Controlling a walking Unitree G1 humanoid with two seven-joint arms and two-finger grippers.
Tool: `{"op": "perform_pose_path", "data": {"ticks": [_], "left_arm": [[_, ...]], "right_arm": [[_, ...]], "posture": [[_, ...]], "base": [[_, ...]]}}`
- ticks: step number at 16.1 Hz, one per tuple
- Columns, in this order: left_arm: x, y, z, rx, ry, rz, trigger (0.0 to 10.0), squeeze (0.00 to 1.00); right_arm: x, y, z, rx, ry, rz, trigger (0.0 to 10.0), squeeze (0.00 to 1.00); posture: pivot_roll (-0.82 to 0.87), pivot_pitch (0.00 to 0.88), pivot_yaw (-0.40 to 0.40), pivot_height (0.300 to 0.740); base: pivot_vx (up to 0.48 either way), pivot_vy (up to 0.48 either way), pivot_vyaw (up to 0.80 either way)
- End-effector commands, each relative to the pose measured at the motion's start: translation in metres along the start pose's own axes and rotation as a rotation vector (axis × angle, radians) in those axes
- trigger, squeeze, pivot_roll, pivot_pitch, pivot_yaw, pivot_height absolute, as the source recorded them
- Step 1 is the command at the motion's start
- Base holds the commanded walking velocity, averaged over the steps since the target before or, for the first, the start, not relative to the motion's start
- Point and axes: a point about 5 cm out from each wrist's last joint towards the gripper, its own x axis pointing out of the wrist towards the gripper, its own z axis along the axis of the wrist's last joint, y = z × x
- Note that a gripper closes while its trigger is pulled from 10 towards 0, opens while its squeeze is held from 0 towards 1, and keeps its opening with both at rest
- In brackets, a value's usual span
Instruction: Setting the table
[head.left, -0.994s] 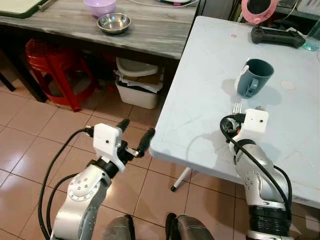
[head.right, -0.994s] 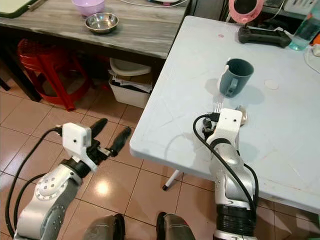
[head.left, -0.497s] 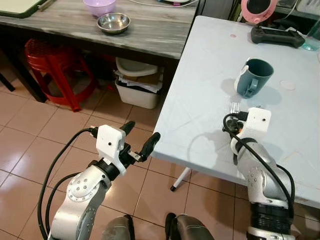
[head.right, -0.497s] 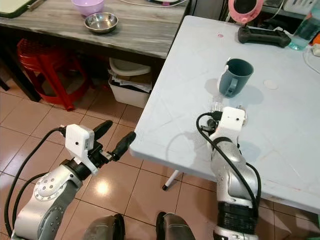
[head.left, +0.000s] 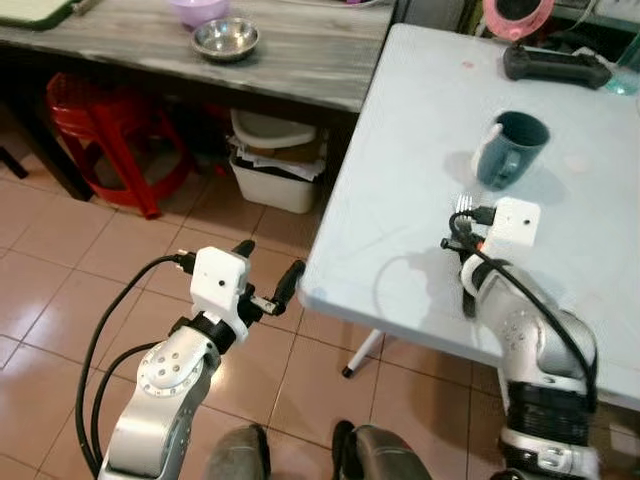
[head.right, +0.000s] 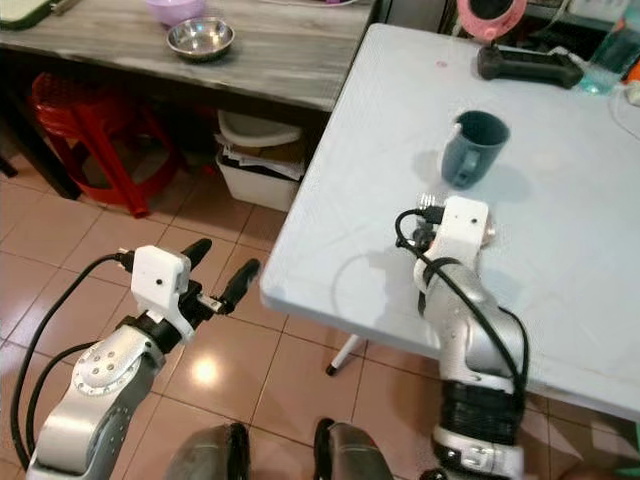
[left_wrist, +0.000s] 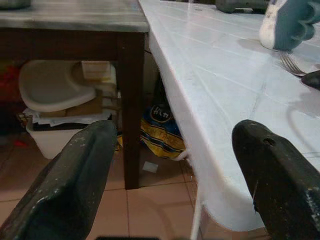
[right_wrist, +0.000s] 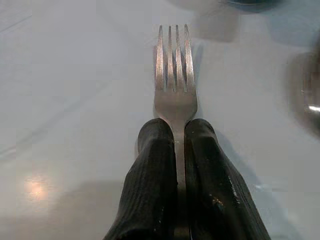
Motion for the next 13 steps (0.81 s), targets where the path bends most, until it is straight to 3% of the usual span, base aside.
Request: {"op": "perform_pose_path", "data": {"ticks": [1,7,10,13], "left_arm": [[0.000,0.004,-0.003,0.017,0.012,0.029,10.0,0.00],[0.007,0.017,0.001,0.048,-0.018,0.141,10.0,0.00],[0.008,0.017,0.002,0.061,-0.025,0.132,10.0,0.00],[0.009,0.018,0.001,0.068,-0.026,0.145,10.0,0.00]], "right_arm": [[0.000,0.012,0.003,-0.027,0.002,0.054,0.0,0.00],[0.004,0.006,0.031,-0.072,-0.120,0.026,0.0,0.00],[0.003,0.010,0.029,-0.094,-0.149,0.039,0.0,0.00],[0.001,0.012,0.021,-0.089,-0.147,0.038,0.0,0.00]], "posture": [[-0.01,0.178,-0.026,0.740],[-0.02,0.170,-0.027,0.740],[-0.01,0.161,-0.026,0.740],[-0.01,0.158,-0.023,0.740]], "base": [[0.000,0.480,0.00],[0.000,0.469,0.00],[0.370,0.301,0.00],[0.437,0.000,0.00]]}}
